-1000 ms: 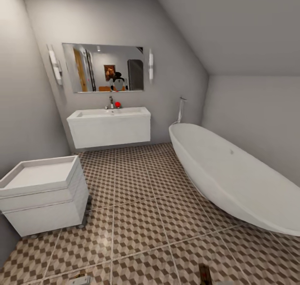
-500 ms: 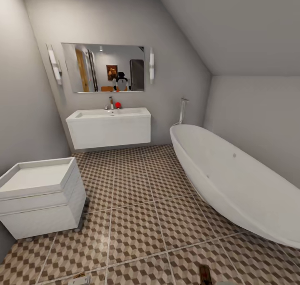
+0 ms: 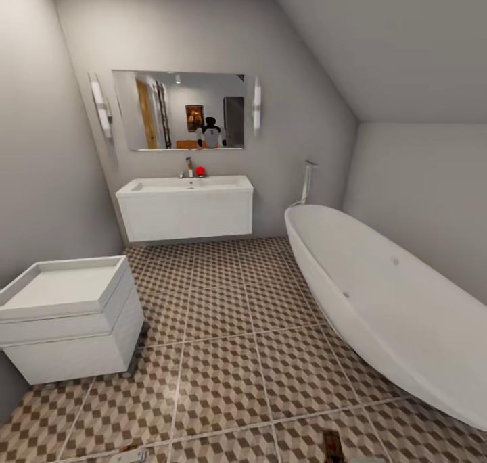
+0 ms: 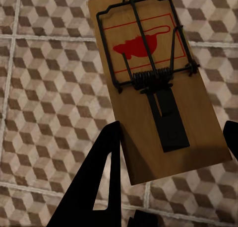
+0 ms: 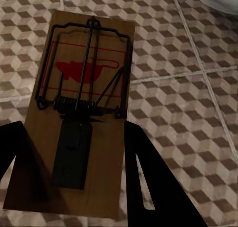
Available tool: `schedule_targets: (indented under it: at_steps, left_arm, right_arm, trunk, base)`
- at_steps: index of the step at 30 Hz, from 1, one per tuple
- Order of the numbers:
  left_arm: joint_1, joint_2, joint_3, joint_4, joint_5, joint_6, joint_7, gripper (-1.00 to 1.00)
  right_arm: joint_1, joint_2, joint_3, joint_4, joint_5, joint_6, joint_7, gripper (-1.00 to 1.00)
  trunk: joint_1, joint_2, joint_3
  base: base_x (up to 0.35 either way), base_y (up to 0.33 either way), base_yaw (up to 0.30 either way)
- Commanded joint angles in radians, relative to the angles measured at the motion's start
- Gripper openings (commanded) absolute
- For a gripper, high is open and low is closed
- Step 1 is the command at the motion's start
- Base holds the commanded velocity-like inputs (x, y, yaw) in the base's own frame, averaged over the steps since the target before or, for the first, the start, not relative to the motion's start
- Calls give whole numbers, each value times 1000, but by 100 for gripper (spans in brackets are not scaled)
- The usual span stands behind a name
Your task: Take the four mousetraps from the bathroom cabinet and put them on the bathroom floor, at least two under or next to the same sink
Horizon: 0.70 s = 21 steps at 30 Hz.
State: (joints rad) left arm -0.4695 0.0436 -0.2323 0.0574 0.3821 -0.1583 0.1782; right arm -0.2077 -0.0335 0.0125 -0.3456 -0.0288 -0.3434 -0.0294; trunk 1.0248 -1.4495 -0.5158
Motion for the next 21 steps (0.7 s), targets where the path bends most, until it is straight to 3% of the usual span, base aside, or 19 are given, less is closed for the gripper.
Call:
schedule_targets:
  at_steps: [1,8,21]
  left_arm:
    - [-2,-1,-8,4,6,-6,0,-100]
    - [-2,-1,-8,4,6,-6,0,-100]
    - [-2,-1,-8,4,6,-6,0,-100]
  right_arm:
    - [0,0,1,0,-6,-3,2,-100]
    - [0,0,1,0,-6,-3,2,-100]
    - [0,0,1,0,-6,-3,2,-100]
  trunk:
    - [0,-1,-1]
    - [0,-1,-1]
    - [0,-1,-1]
  base:
    - [133,-124,255]
    - [133,-124,202]
    - [133,-123,11]
